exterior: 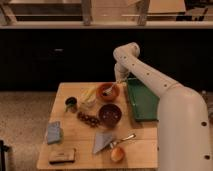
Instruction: Wipe red bowl with brush
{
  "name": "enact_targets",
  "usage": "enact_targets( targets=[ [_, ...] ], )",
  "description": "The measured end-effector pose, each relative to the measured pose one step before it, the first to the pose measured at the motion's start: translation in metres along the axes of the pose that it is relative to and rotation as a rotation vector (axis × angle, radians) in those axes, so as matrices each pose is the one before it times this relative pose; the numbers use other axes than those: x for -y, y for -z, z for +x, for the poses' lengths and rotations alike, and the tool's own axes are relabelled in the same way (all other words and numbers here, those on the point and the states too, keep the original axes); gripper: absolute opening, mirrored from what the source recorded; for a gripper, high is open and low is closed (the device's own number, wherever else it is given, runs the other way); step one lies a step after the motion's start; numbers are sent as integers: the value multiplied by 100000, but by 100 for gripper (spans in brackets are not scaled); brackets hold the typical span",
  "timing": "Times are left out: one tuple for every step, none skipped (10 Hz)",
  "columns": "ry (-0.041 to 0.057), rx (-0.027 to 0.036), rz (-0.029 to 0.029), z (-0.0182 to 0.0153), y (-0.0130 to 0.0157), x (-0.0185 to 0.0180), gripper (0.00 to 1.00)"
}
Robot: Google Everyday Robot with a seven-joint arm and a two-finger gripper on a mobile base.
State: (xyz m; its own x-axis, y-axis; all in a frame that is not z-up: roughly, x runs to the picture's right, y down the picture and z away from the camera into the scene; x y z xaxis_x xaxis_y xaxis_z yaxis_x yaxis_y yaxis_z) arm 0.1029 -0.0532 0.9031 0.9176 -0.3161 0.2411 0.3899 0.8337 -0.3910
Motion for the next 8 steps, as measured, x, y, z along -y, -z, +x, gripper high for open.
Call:
enact_targets(
  targets=[
    [-1501, 1113, -697, 409, -409, -400, 0],
    [-1161, 689, -632, 397, -350, -367, 0],
    [-1111, 385, -129, 401, -21, -174, 0],
    [-1106, 341, 15, 418, 34, -47, 0],
    [-1570, 372, 501, 601, 163, 100, 0],
    [-1188, -101, 450, 580, 31, 225, 0],
    [-1016, -338, 661, 496, 81, 344, 0],
    [-965, -532, 914, 412, -165, 849, 0]
  ],
)
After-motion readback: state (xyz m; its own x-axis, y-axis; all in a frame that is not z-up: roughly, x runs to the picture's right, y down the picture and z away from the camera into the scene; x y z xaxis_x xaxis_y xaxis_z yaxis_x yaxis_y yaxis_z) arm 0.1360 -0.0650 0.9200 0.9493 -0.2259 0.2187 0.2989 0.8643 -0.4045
